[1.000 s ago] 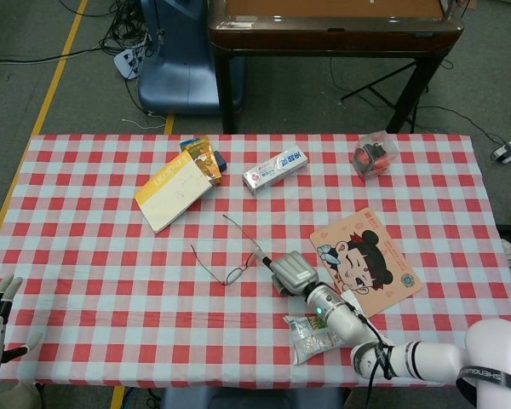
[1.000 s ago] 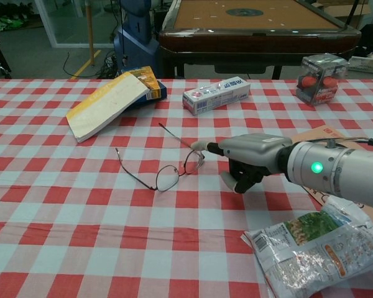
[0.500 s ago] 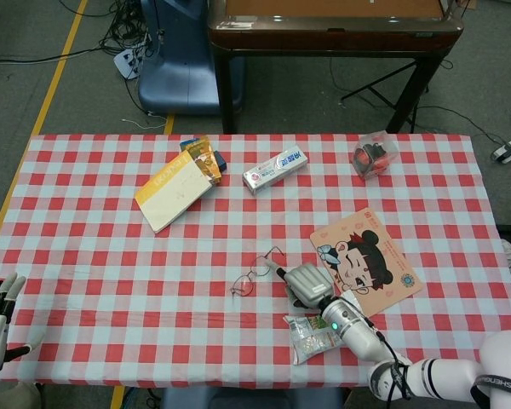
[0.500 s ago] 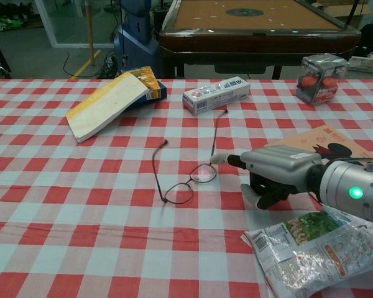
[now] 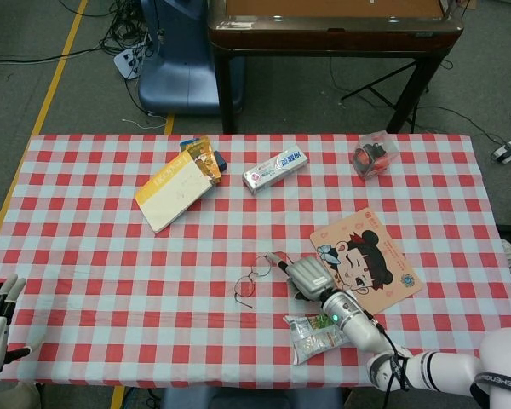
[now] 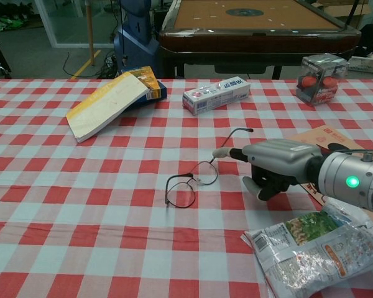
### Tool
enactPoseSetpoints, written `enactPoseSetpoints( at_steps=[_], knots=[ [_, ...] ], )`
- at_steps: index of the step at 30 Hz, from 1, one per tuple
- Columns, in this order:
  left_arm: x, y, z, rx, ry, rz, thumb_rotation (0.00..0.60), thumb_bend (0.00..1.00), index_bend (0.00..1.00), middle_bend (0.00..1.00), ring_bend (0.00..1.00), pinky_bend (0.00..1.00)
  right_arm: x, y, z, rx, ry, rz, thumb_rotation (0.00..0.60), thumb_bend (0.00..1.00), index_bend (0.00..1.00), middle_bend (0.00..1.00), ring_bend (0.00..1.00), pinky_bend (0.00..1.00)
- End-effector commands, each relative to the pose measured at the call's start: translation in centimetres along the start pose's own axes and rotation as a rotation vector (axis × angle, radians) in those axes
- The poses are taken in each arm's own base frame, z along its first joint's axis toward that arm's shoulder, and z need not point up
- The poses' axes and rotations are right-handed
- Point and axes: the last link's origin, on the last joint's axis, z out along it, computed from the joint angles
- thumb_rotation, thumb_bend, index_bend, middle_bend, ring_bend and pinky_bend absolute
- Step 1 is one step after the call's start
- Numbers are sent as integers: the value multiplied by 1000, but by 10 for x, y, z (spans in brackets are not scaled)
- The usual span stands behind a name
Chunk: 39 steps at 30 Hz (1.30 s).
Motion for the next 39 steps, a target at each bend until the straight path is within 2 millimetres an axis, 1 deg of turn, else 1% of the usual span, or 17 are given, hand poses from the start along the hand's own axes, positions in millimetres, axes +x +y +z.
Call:
enactPoseSetpoints(
  at_steps=[1, 3, 7, 12, 15, 19, 28, 32, 35, 39],
  knots=[
    [0, 0, 0, 2, -1, -1, 600, 164, 0, 0, 0, 0, 0, 1, 3, 0, -7, -8, 600, 657, 0, 975, 1000, 885],
    [-1, -1, -1, 6, -3, -3, 600, 164, 0, 0, 0, 0, -3, 2, 2, -1, -11, -5, 600, 657, 0, 975, 1000, 885],
    [-2, -3, -1, 12, -7, -2, 600, 164, 0, 0, 0, 0, -8, 7, -10, -15, -9, 5, 600, 658, 0, 974, 1000, 885],
    [-3, -3, 0, 9, -8, -4, 600, 164, 0, 0, 0, 0, -7, 17, -23, -49, 19, 40, 600, 657, 0, 973, 1000, 885],
    [-3, -1, 0, 1, -9, -6, 600, 164, 0, 0, 0, 0, -3, 20, -25, -59, 39, 48, 600, 657, 0, 972, 1000, 885],
    [-3, -1, 0, 1, -7, -7, 600, 165, 0, 0, 0, 0, 3, 20, -22, -63, 56, 48, 600, 657, 0, 972, 1000, 885],
    [-1, -4, -2, 10, -2, -6, 600, 164, 0, 0, 0, 0, 21, 8, -18, -34, 122, 50, 600, 658, 0, 972, 1000, 885],
    [-1, -3, -2, 7, 0, -6, 600, 165, 0, 0, 0, 0, 27, 1, -17, -12, 138, 52, 600, 657, 0, 972, 1000, 885],
    [0, -3, -1, 7, 2, -6, 600, 164, 0, 0, 0, 0, 27, -6, -16, 11, 136, 51, 600, 657, 0, 972, 1000, 885],
    [1, -3, -2, 9, 3, -6, 600, 165, 0, 0, 0, 0, 23, -15, -15, 40, 113, 52, 600, 658, 0, 972, 1000, 885]
  ],
)
